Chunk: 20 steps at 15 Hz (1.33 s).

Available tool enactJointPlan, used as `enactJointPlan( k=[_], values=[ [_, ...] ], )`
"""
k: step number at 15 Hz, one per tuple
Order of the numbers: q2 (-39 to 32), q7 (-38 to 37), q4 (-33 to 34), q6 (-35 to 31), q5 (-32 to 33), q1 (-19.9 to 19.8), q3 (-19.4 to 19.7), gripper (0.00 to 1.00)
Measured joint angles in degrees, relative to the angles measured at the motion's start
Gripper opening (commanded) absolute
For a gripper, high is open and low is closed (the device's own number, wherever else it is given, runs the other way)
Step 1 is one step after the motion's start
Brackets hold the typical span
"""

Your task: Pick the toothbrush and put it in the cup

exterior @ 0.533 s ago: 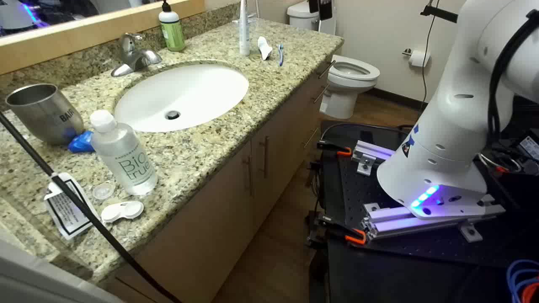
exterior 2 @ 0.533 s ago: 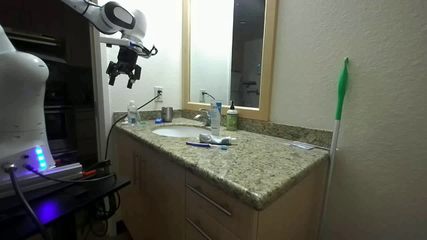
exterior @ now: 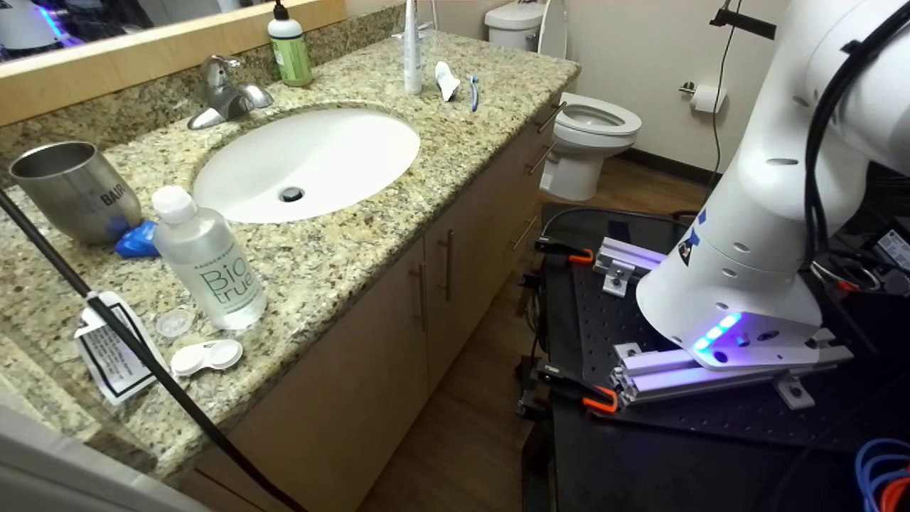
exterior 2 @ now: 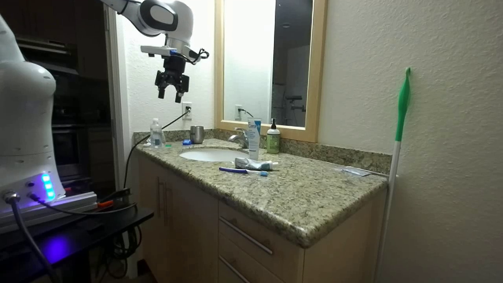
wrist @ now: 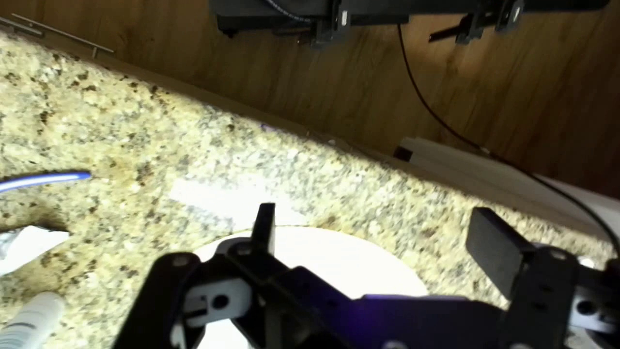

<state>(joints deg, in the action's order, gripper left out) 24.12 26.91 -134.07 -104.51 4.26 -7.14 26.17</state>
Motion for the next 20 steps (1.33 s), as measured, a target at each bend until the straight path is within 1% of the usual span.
enactJointPlan(
  k=[3, 5, 7, 9, 10, 12, 14, 15, 17, 18, 19, 20],
  values=[
    [-6.78, 1.37, 6.85, -2.97, -4.93, -3.69, 5.88, 1.00],
    [-11.06, 1.81, 11.50, -3.33, -9.06, -6.17, 9.33, 1.00],
    [-14.14, 2.46, 15.11, -2.82, -11.36, -7.55, 11.29, 1.00],
    [-15.25, 2.47, 16.14, -2.65, -11.80, -7.60, 11.33, 1.00],
    [-15.48, 1.55, 15.91, -4.57, -11.68, -7.66, 10.82, 1.00],
    [-16.94, -2.96, 14.49, -13.25, -11.74, -7.72, 9.66, 1.00],
    [-21.76, -5.47, 14.33, -22.75, -13.80, -8.10, 9.41, 1.00],
    [-25.27, -5.65, 14.84, -27.19, -15.43, -9.04, 9.43, 1.00],
    [-32.66, -6.37, 16.99, -33.21, -17.95, -12.06, 9.30, 1.00],
    [-36.40, -7.26, 18.62, -35.03, -18.51, -14.02, 9.05, 1.00],
    [-38.65, -7.40, 19.56, -35.46, -18.35, -15.51, 8.37, 1.00],
    [-39.24, -7.40, 19.71, -35.47, -18.27, -16.28, 7.60, 1.00]
  ],
)
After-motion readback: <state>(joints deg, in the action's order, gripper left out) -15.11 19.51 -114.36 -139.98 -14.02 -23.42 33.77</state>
